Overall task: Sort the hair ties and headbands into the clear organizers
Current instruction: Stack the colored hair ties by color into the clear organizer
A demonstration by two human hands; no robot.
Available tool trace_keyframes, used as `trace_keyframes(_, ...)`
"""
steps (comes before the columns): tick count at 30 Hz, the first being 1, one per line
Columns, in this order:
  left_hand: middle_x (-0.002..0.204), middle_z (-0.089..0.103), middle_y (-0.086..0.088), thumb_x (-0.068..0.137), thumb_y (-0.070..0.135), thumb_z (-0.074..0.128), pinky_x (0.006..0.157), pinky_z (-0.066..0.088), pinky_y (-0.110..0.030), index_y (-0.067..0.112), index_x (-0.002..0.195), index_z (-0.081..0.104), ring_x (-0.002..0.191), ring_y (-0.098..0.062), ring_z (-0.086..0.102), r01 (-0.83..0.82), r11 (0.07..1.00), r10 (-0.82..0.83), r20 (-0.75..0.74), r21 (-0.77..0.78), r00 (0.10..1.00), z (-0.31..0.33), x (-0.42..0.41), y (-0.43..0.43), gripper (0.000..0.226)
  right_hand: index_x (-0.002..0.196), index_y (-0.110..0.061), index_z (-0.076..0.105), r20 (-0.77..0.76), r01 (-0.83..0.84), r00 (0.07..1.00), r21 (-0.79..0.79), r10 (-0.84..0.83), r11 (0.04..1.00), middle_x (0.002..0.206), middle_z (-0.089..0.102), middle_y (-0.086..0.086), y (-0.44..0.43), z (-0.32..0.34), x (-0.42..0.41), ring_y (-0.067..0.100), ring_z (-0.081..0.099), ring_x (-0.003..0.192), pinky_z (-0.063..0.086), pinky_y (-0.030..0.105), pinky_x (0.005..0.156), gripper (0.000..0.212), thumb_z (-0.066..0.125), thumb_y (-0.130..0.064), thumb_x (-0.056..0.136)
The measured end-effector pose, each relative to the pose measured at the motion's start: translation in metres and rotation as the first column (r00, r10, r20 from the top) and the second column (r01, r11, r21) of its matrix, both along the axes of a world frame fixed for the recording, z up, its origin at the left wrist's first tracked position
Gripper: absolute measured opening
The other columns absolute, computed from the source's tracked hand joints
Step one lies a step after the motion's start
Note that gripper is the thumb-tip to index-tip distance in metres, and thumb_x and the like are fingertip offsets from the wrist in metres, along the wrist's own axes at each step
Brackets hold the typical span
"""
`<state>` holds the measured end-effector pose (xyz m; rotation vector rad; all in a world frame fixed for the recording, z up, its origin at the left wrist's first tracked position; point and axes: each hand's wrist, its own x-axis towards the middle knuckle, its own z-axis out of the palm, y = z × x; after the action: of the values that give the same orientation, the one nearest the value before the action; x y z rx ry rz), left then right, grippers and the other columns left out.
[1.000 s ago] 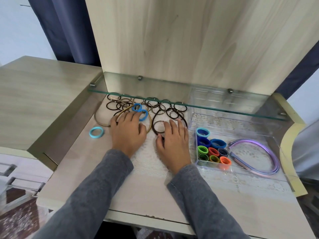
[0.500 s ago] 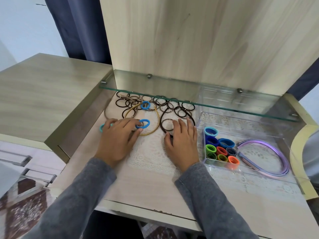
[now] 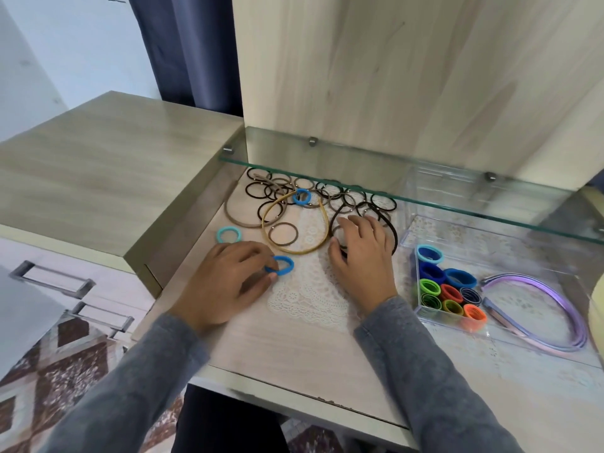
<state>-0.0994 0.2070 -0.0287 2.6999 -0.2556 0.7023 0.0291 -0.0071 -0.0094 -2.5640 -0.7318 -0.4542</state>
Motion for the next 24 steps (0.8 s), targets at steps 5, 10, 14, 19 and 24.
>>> trace_keyframes(5,0.111,0.067,0.012,0.091,0.035,0.061,0.082,0.048,-0.037,0.028,0.101,0.072,0.1,-0.013,0.065,0.007,0.999,-0.007,-0.009,-0.035,1.0,0.001,-0.002,-0.006,0.016,0.128,-0.021,0.058,0.002,-0.02,1.0,-0.035,0.021,0.999,0.121,0.059,0.001,0.026,0.008,0.014,0.025,0.044,0.119,0.035,0.043,0.098,0.038,0.051,-0.034,0.093)
trace_keyframes(10,0.115,0.068,0.014,0.091,0.039,0.063,0.083,0.05,-0.038,0.031,0.101,0.072,0.103,-0.011,0.065,-0.02,0.997,0.016,-0.043,-0.075,0.999,0.001,-0.003,-0.004,0.016,0.13,-0.026,0.058,-0.004,-0.02,1.0,-0.127,0.019,0.992,0.123,0.059,0.001,0.054,0.017,0.028,0.026,0.045,0.115,0.034,0.042,0.096,0.039,0.047,-0.038,0.095)
trace_keyframes(14,0.116,0.067,0.013,0.091,0.038,0.065,0.084,0.05,-0.04,0.03,0.104,0.073,0.104,-0.011,0.064,-0.018,0.993,0.01,-0.066,-0.113,0.998,0.001,-0.002,-0.004,0.017,0.131,-0.029,0.057,-0.022,0.012,1.0,-0.197,-0.016,0.98,0.122,0.059,0.003,0.073,0.019,0.037,0.027,0.045,0.115,0.034,0.043,0.096,0.04,0.044,-0.043,0.096)
trace_keyframes(19,0.116,0.066,0.012,0.093,0.035,0.06,0.086,0.049,-0.039,0.024,0.112,0.07,0.107,-0.01,0.062,-0.066,0.987,0.061,-0.037,-0.149,0.997,0.004,-0.003,-0.006,0.023,0.123,-0.028,0.062,-0.02,0.045,0.998,-0.242,-0.052,0.969,0.119,0.059,0.005,0.085,0.021,0.046,0.029,0.046,0.115,0.035,0.045,0.096,0.035,0.045,-0.043,0.096)
trace_keyframes(24,0.124,0.063,0.001,0.094,0.036,0.051,0.092,0.05,-0.043,0.019,0.119,0.066,0.117,-0.02,0.059,-0.278,0.953,0.276,-0.029,-0.119,0.961,0.001,-0.002,-0.004,0.034,0.119,-0.027,0.062,-0.01,0.048,0.999,-0.268,-0.053,0.962,0.117,0.061,0.005,0.09,0.021,0.05,0.03,0.048,0.114,0.034,0.045,0.095,0.034,0.049,-0.046,0.094)
